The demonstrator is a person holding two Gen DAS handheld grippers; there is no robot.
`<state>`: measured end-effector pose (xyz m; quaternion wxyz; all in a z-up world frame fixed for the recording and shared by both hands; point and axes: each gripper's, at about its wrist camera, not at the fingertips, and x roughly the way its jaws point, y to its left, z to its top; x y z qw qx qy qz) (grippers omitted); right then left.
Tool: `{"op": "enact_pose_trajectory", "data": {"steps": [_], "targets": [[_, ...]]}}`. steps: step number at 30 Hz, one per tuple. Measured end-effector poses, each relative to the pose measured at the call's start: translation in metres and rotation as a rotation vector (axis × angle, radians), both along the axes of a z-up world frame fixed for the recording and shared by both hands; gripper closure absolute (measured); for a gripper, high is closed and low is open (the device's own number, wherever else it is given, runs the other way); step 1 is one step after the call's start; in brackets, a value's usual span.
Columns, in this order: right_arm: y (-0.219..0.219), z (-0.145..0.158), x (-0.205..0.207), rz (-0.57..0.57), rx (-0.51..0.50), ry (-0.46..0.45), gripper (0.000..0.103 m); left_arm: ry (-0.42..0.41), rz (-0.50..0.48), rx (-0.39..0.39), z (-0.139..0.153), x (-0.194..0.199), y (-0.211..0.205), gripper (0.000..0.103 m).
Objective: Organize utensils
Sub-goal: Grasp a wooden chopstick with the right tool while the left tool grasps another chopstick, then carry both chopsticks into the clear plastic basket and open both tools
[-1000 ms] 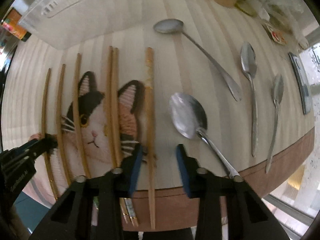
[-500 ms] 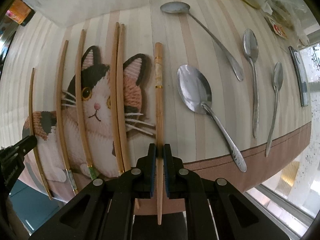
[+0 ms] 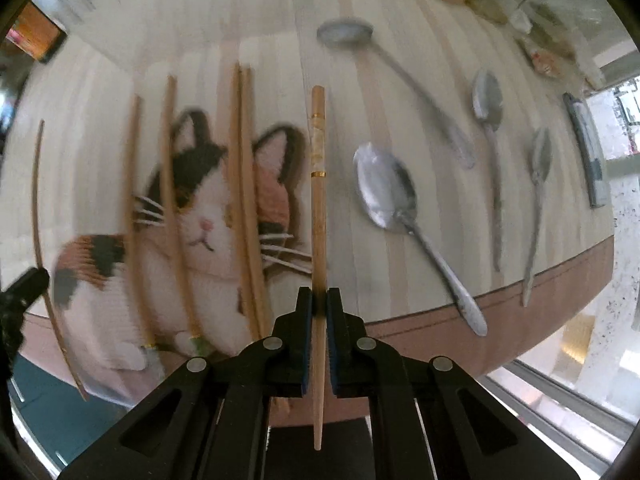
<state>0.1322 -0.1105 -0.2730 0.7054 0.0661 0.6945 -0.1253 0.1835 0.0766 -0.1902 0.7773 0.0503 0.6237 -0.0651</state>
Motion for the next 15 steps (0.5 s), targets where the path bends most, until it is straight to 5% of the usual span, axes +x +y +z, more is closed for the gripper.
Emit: {"op": "enact_pose_trajectory", "data": {"steps": [9, 15], "targets": [[-0.009, 0.132, 0.020, -0.022, 0.084, -0.275, 0.096, -0.143, -0.022, -0.168, 0.110, 0.058, -0.024, 0.098], [-0.041, 0.174, 0.096, -0.009, 0.177, -0.382, 0.096, -0.111, 0.041, -0.264, 0.126, 0.136, -0.052, 0.099]]}}
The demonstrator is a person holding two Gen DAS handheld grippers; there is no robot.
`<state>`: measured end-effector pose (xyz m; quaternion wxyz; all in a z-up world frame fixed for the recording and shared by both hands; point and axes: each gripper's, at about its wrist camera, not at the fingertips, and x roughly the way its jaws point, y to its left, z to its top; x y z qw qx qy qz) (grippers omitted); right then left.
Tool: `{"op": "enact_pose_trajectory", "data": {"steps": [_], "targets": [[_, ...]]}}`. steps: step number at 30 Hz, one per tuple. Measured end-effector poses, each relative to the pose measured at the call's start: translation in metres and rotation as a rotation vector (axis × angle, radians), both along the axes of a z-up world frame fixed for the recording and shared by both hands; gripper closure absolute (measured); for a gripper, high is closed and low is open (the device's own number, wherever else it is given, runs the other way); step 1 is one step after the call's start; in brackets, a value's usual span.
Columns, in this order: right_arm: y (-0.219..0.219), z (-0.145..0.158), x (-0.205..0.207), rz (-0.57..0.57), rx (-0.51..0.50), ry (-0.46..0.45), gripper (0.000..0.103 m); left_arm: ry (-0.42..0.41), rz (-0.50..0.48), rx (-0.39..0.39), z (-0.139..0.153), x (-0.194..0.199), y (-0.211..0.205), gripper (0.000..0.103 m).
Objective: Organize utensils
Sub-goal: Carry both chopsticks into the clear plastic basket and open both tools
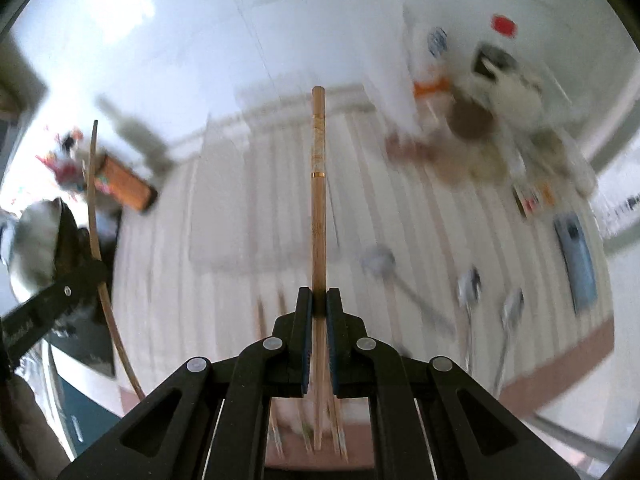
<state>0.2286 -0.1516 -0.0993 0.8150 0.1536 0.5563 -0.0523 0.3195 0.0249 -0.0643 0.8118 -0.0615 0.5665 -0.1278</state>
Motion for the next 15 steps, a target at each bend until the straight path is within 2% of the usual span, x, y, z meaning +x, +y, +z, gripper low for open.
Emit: {"op": "enact_pose_trajectory", "data": {"steps": [2, 7, 11, 15], "targets": [[-0.006, -0.001, 0.033, 0.009, 0.020, -0.001, 0.096, 0.037, 0.009, -0.027, -0.004, 0.022, -0.005, 0.099], [-0.015, -0.024, 0.109, 0.043, 0.034, 0.029, 0.096, 0.151, 0.057, -0.054, -0.041, 0.080, -0.020, 0.099], [-0.018, -0.048, 0.148, 0.071, 0.043, 0.069, 0.096, 0.216, 0.081, -0.045, -0.066, 0.105, -0.029, 0.098], [-0.018, -0.068, 0.168, 0.096, 0.045, 0.102, 0.096, 0.276, 0.079, -0.037, -0.092, 0.117, -0.034, 0.098]]}}
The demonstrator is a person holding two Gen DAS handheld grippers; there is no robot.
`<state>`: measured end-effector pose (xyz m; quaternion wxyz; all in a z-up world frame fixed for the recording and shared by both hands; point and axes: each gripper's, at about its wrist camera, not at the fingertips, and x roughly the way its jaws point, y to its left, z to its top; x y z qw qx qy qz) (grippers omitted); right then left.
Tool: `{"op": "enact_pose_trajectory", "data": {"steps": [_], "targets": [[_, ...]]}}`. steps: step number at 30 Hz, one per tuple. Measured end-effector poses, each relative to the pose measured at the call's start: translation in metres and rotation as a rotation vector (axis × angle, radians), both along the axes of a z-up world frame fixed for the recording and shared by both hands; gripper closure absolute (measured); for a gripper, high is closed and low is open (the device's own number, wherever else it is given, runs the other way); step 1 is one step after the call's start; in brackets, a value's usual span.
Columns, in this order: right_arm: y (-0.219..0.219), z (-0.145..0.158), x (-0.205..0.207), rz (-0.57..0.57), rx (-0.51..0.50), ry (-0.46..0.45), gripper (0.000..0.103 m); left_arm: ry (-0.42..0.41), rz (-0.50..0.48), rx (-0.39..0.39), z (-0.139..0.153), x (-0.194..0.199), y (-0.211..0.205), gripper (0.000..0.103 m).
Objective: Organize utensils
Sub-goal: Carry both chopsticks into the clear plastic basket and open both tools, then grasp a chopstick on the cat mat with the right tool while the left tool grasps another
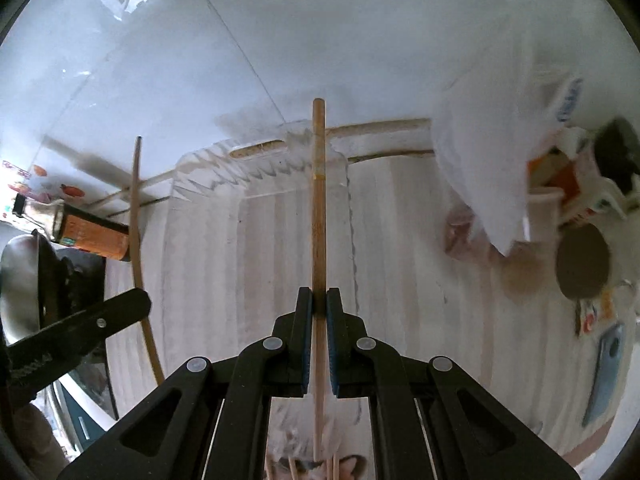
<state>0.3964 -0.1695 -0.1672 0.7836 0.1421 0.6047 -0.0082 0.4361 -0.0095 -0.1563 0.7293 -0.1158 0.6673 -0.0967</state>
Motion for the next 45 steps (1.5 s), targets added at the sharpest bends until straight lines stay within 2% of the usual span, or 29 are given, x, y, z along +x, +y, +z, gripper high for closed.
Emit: {"op": "enact_pose_trajectory", "data": {"steps": [3, 6, 8, 9, 10, 11, 12, 14, 15, 17, 19, 21, 26, 29, 33, 35, 36, 37, 39, 41, 43, 45], "targets": [[0.005, -0.012, 0.005, 0.034, 0.000, 0.020, 0.096, 0.020, 0.010, 0.013, -0.006, 0.002, 0.000, 0.097], [0.006, -0.019, 0.013, 0.052, 0.026, 0.046, 0.095, 0.004, -0.001, 0.053, -0.003, 0.000, -0.002, 0.096], [0.007, -0.020, 0.014, 0.060, 0.022, 0.054, 0.082, -0.016, -0.012, 0.103, 0.001, -0.003, -0.001, 0.091], [0.007, -0.019, 0.013, 0.058, 0.019, 0.052, 0.068, -0.036, -0.017, 0.124, 0.005, -0.005, 0.000, 0.089], [0.006, -0.015, 0.011, 0.051, 0.014, 0.045, 0.063, -0.058, -0.015, 0.148, 0.009, -0.009, 0.002, 0.081], [0.004, -0.012, 0.008, 0.041, 0.010, 0.035, 0.063, -0.076, -0.012, 0.166, 0.012, -0.013, 0.004, 0.069], [0.002, -0.010, 0.007, 0.033, 0.009, 0.035, 0.063, -0.110, -0.008, 0.186, 0.018, -0.018, 0.007, 0.063], [-0.003, -0.003, 0.000, 0.013, -0.009, 0.020, 0.063, -0.188, -0.002, 0.250, 0.029, -0.031, 0.012, 0.036], [-0.005, 0.001, -0.004, 0.005, -0.025, 0.012, 0.062, -0.238, 0.006, 0.286, 0.035, -0.041, 0.015, 0.031], [-0.006, 0.011, -0.019, -0.010, -0.069, -0.019, 0.056, -0.303, 0.020, 0.314, 0.043, -0.057, 0.020, 0.009], [-0.006, 0.020, -0.035, -0.023, -0.097, -0.059, 0.042, -0.352, 0.029, 0.325, 0.048, -0.074, 0.027, 0.000], [-0.007, 0.029, -0.055, -0.030, -0.114, -0.109, 0.035, -0.378, 0.037, 0.343, 0.049, -0.089, 0.032, 0.000], [-0.006, 0.038, -0.108, -0.060, -0.153, -0.160, 0.035, -0.400, 0.027, 0.384, 0.041, -0.128, 0.038, 0.000], [-0.001, 0.035, -0.135, -0.067, -0.157, -0.153, 0.035, -0.375, 0.012, 0.391, 0.023, -0.153, 0.040, 0.000], [0.007, 0.025, -0.170, -0.069, -0.157, -0.124, 0.036, -0.277, -0.009, 0.387, -0.014, -0.185, 0.042, 0.000], [0.012, 0.015, -0.190, -0.067, -0.147, -0.101, 0.046, -0.212, -0.030, 0.380, -0.036, -0.199, 0.040, 0.001], [0.014, 0.010, -0.196, -0.067, -0.140, -0.092, 0.058, -0.185, -0.048, 0.365, -0.047, -0.205, 0.037, 0.002], [0.015, 0.001, -0.206, -0.070, -0.128, -0.068, 0.065, -0.161, -0.064, 0.357, -0.056, -0.211, 0.034, 0.006], [0.017, -0.011, -0.218, -0.075, -0.107, -0.036, 0.073, -0.109, -0.112, 0.330, -0.077, -0.222, 0.025, 0.021], [0.016, -0.025, -0.230, -0.074, -0.094, 0.002, 0.075, -0.063, -0.144, 0.322, -0.095, -0.228, 0.017, 0.043], [0.017, -0.035, -0.239, -0.063, -0.091, 0.029, 0.075, -0.036, -0.161, 0.311, -0.108, -0.232, 0.013, 0.049], [0.020, -0.043, -0.245, -0.042, -0.083, 0.053, 0.075, -0.022, -0.175, 0.315, -0.118, -0.233, 0.010, 0.060]]}}
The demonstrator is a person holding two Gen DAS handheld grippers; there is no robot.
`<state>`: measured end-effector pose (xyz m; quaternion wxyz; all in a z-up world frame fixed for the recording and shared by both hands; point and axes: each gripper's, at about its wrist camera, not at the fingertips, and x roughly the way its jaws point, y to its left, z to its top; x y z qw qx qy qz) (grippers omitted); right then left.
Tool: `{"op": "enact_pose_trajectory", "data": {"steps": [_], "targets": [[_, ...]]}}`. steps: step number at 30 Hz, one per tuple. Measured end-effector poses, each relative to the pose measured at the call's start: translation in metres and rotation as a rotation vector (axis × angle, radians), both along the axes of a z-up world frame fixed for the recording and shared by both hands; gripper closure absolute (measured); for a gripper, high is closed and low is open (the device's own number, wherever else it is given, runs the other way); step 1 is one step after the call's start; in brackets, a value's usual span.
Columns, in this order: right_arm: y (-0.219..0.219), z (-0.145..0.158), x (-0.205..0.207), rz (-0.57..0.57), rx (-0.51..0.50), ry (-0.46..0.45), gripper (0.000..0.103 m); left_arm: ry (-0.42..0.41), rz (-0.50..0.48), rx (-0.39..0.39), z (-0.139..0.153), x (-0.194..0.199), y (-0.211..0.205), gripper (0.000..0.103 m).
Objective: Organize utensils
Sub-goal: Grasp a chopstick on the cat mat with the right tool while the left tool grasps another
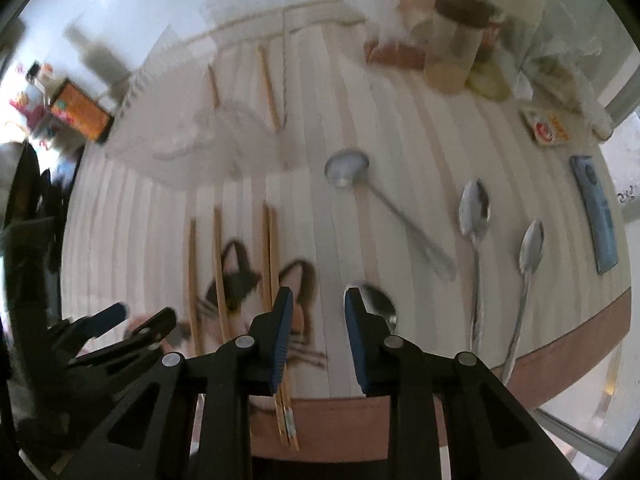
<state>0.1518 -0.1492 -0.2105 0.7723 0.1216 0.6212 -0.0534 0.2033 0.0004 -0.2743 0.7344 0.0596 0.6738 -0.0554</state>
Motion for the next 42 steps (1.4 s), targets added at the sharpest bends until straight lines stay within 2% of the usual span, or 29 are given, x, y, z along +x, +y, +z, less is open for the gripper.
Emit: {"op": "enact_pose_trajectory", "data": {"steps": [3, 4, 5, 15, 19, 22, 26, 30, 32, 34, 39, 41, 42], "targets": [[0.005, -0.009, -0.004, 0.019, 0.011, 0.033, 0.074, -0.004, -0.018, -0.006, -0.006, -0.002, -0.001, 0.082], [0.007, -0.014, -0.007, 0.026, 0.020, 0.045, 0.074, 0.008, -0.025, 0.015, -0.009, -0.002, -0.001, 0.096], [0.009, -0.018, -0.008, 0.034, 0.031, 0.056, 0.074, 0.020, -0.022, 0.008, -0.012, -0.003, 0.000, 0.100], [0.029, -0.069, -0.007, 0.091, 0.071, 0.170, 0.074, 0.022, 0.001, -0.013, -0.011, -0.009, 0.024, 0.101], [0.031, -0.072, -0.005, 0.106, 0.068, 0.167, 0.084, 0.024, 0.013, -0.026, -0.009, -0.003, 0.028, 0.100], [0.039, -0.072, -0.001, 0.128, 0.073, 0.174, 0.086, 0.035, 0.036, -0.057, -0.008, -0.007, 0.043, 0.096], [0.052, -0.076, -0.001, 0.156, 0.009, 0.189, 0.088, 0.073, 0.065, -0.137, -0.011, -0.003, 0.057, 0.084], [0.037, -0.079, -0.003, 0.081, 0.068, 0.212, 0.089, 0.077, 0.061, -0.195, -0.007, -0.004, 0.064, 0.083], [0.023, -0.083, -0.008, 0.044, 0.148, 0.225, 0.089, 0.076, 0.046, -0.196, -0.005, -0.003, 0.061, 0.075], [0.010, -0.085, -0.014, 0.005, 0.226, 0.225, 0.089, 0.078, 0.030, -0.185, -0.007, -0.004, 0.055, 0.074], [-0.004, -0.081, -0.023, -0.016, 0.235, 0.199, 0.089, 0.060, -0.022, -0.101, -0.009, -0.010, 0.039, 0.077], [0.001, -0.082, -0.021, -0.001, 0.205, 0.205, 0.089, 0.042, -0.023, -0.064, -0.007, -0.011, 0.035, 0.095], [0.004, -0.082, -0.018, 0.006, 0.184, 0.209, 0.089, 0.037, -0.024, -0.053, -0.005, -0.011, 0.034, 0.098]]}}
